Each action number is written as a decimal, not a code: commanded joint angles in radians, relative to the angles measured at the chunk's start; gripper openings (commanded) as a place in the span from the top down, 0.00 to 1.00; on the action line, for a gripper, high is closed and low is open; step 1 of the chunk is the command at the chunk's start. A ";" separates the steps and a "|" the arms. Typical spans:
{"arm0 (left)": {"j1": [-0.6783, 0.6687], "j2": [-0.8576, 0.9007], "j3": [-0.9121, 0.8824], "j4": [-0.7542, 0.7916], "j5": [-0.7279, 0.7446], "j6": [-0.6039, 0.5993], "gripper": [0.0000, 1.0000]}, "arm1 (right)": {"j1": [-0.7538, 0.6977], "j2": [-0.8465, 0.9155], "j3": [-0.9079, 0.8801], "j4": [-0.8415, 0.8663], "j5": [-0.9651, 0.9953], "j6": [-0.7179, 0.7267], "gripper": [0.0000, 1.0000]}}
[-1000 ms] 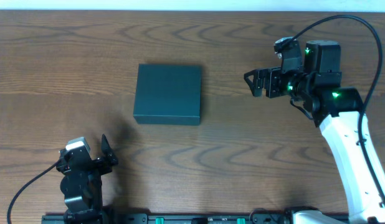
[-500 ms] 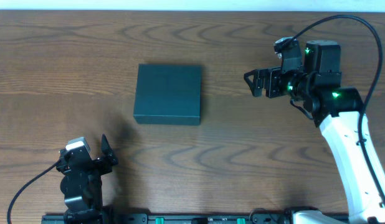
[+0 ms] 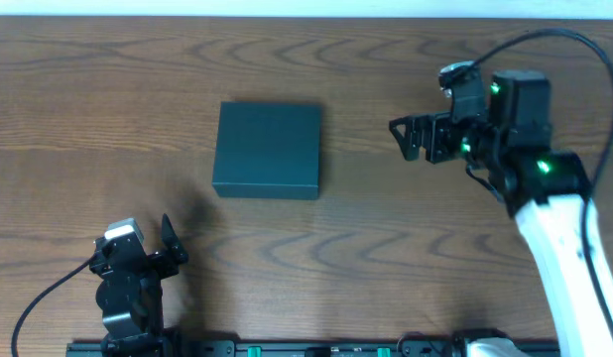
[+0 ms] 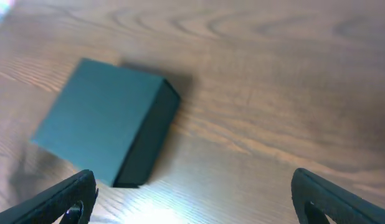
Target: Pack container
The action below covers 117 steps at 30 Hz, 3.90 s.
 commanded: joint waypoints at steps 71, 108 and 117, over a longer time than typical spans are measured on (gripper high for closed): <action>-0.003 -0.009 -0.022 0.001 -0.011 0.011 0.05 | 0.023 -1.257 -1.107 0.317 0.095 -0.160 0.01; -0.003 -0.009 -0.022 0.001 -0.011 0.011 0.05 | 0.023 -1.257 -1.107 0.317 0.095 -0.160 0.01; -0.003 -0.009 -0.022 0.001 -0.011 0.011 0.05 | 0.023 -1.257 -1.107 0.317 0.095 -0.160 0.01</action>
